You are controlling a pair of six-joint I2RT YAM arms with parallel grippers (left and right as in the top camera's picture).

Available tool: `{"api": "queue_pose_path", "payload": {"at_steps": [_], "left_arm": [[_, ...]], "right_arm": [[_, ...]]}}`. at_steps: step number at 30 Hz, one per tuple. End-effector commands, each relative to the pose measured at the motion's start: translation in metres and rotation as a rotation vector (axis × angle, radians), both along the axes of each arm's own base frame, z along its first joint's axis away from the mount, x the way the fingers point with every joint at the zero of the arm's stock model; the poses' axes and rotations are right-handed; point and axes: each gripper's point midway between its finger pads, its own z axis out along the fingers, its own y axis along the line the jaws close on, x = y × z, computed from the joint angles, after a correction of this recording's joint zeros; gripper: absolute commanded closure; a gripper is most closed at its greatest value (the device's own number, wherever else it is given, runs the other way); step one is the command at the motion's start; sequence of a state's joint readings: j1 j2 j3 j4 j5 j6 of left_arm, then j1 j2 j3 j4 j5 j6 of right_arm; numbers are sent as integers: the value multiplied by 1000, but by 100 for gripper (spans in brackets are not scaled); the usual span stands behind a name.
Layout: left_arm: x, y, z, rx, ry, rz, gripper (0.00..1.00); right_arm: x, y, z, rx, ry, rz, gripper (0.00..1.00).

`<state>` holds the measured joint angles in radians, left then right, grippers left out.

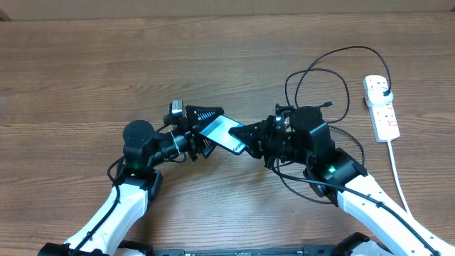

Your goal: Plug charger to phone and switch on socket

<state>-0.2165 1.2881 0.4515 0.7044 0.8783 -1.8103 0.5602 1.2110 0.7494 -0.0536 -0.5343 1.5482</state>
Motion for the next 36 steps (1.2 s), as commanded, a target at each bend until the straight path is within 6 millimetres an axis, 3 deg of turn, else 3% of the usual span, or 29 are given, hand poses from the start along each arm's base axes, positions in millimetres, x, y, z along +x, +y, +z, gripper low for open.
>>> {"api": "queue_pose_path", "payload": {"at_steps": [1, 5, 14, 26, 34, 36], "left_arm": [[2, -1, 1, -23, 38, 11, 32], [2, -1, 2, -42, 74, 14, 33], [2, -1, 2, -48, 86, 14, 48], [-1, -3, 2, -49, 87, -8, 72], [-1, -3, 1, -45, 84, -6, 95], [-1, -3, 1, -45, 84, -7, 96]], "right_arm": [[-4, 7, 9, 22, -7, 4, 96], [1, 2, 3, -8, -3, -38, 96], [11, -8, -7, -65, -8, -112, 96], [17, -12, -8, -137, -122, -100, 96], [17, -12, -8, -139, -125, -97, 96], [17, -12, -9, -139, -124, -97, 96]]}}
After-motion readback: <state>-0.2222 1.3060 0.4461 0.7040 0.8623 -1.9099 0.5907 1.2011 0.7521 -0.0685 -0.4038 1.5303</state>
